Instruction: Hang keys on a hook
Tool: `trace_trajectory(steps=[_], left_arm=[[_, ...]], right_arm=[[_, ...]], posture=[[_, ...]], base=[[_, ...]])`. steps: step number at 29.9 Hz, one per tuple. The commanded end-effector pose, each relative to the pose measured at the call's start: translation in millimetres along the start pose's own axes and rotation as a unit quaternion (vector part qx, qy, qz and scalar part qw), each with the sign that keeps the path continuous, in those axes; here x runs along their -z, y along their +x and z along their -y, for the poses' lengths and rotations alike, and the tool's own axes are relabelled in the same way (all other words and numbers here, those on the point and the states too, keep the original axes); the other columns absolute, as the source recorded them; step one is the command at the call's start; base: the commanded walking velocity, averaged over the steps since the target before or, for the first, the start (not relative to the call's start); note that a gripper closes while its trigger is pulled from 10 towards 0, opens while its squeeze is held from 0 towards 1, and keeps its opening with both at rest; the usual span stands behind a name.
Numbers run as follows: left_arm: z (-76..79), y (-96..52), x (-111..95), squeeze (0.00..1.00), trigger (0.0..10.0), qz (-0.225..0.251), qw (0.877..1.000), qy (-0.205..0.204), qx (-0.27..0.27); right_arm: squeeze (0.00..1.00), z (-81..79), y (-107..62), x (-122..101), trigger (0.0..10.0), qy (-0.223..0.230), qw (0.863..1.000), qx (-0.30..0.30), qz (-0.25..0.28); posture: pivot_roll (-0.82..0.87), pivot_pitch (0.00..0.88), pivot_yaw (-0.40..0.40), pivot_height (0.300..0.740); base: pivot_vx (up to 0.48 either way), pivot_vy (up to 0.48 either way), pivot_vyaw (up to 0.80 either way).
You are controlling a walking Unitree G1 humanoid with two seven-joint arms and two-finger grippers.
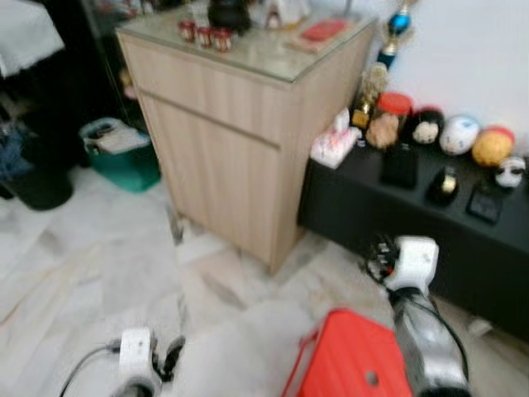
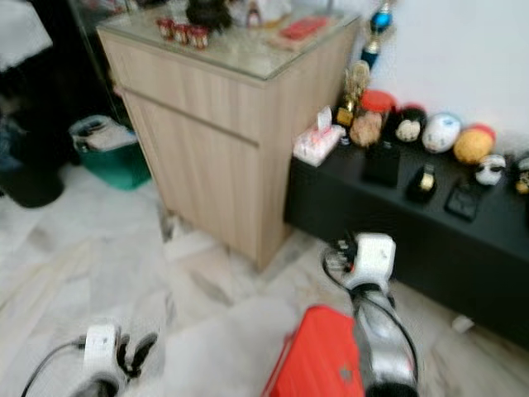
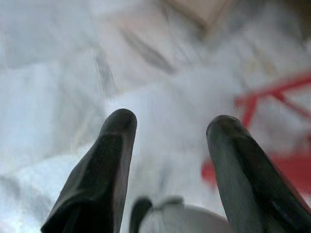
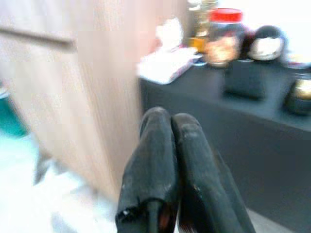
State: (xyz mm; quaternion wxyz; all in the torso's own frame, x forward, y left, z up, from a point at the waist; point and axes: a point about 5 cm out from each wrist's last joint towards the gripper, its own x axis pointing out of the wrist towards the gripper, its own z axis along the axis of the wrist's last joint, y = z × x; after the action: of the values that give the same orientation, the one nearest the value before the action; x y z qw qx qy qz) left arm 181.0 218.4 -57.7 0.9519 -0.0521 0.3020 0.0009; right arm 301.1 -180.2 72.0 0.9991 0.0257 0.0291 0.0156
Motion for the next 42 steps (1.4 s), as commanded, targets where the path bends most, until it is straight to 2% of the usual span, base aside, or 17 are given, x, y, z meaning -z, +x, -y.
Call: trace_trajectory(steps=[1,13,18,23,37,42], left_arm=[[9.3,3.4,1,0.0,10.0,-0.005,1.0,0.001,0.017],[4.2,-0.4,20,0.0,10.0,-0.052,0.999,0.002,0.014],[-7.7,-10.5,37,0.0,10.0,-0.098,0.995,-0.007,-0.003],[-15.2,-18.5,48,0.0,10.0,-0.123,0.992,-0.011,-0.015],[-16.3,-22.2,54,0.0,10.0,-0.136,0.99,-0.014,-0.024],[-5.9,-15.3,49,0.0,10.0,-0.126,0.992,-0.012,-0.017]], right_arm=[[0.0,15.1,-7.7,10,10.0,0.001,0.999,0.028,-0.02],[0.0,15.6,-7.9,10,10.0,0.004,0.999,0.034,-0.02],[0.0,15.5,-8.0,11,10.0,0.006,0.999,0.037,-0.021],[0.0,15.3,-7.4,10,10.0,0.005,0.999,0.038,-0.02],[0.0,15.3,-6.1,11,10.0,0.0,0.999,0.043,-0.033],[0.0,15.3,-5.8,11,10.0,-0.003,0.998,0.044,-0.038]], posture=[[0.02,0.0,-0.055,0.715],[0.02,0.0,-0.051,0.715],[0.02,0.0,-0.049,0.715],[0.02,0.0,-0.048,0.715],[0.01,0.0,-0.045,0.715],[0.01,0.0,-0.045,0.715]], base=[[0.0,0.0,0.0],[-0.261,0.0,0.0],[-0.32,0.0,0.0],[-0.349,0.0,0.0],[-0.348,0.0,0.0],[-0.348,0.0,0.0]])
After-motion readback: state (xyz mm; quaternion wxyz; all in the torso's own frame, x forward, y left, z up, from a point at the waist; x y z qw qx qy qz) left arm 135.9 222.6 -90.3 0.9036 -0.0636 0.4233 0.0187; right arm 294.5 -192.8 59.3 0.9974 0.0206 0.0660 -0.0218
